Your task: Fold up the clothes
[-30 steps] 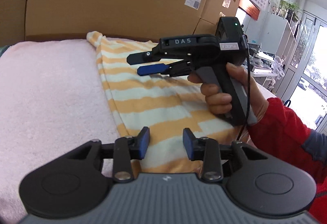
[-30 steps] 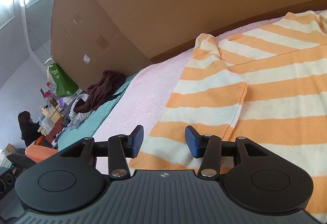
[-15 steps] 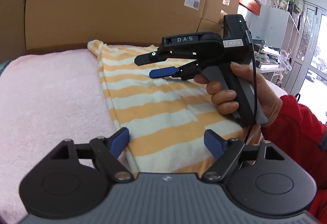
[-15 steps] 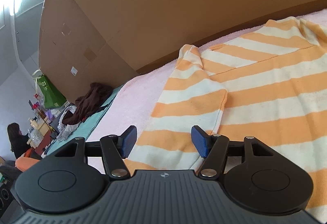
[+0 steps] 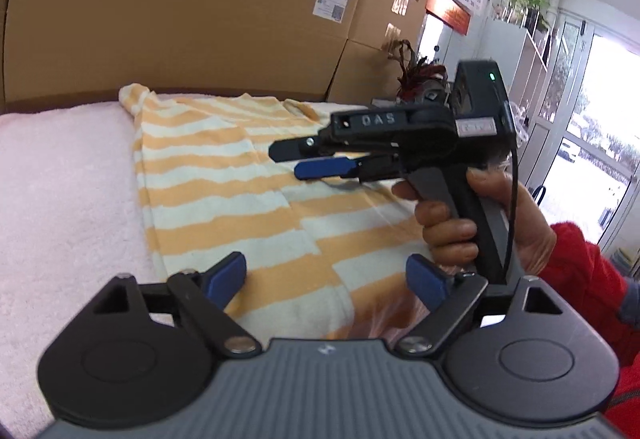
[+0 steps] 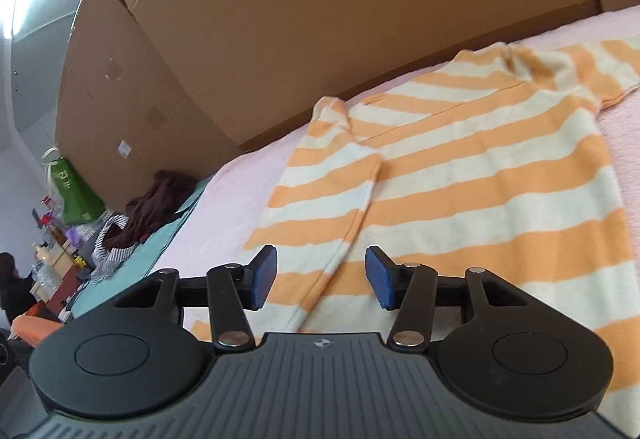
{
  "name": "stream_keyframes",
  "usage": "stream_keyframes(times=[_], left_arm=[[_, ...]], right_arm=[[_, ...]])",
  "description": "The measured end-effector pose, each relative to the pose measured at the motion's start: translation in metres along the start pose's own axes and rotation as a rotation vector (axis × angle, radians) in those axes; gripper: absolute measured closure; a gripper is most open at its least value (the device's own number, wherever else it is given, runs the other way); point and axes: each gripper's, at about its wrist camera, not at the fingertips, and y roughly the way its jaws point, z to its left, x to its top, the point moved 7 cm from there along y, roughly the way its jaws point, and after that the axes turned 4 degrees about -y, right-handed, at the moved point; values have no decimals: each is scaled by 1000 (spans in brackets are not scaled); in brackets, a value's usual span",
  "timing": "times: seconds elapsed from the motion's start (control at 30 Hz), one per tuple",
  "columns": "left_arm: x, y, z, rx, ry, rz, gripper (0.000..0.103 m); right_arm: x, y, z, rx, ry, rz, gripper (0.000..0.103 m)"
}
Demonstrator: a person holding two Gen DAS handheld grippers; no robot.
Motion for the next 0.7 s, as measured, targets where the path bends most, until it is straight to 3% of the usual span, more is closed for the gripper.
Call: stream_keyframes(times=[0.13,0.23,0.43,0.57,0.7], left_arm=[[-2,9,2,55,35,27,12],[5,9,-4,41,47,42,12],[75,27,-3,129,88,-40,3],[123,70,-4,81,62,-36,1],[149,138,-3,49,37,4,1]], right_arm=[[-8,-10,-10,4,-35,-14,61],[-10,-25,-20,-26,-39,-25,68],[6,-81,-75,-223,69,-136,59],[23,-117,-128,-371,159,-188,56],[43,-143,-176,-461,265,-220,54]])
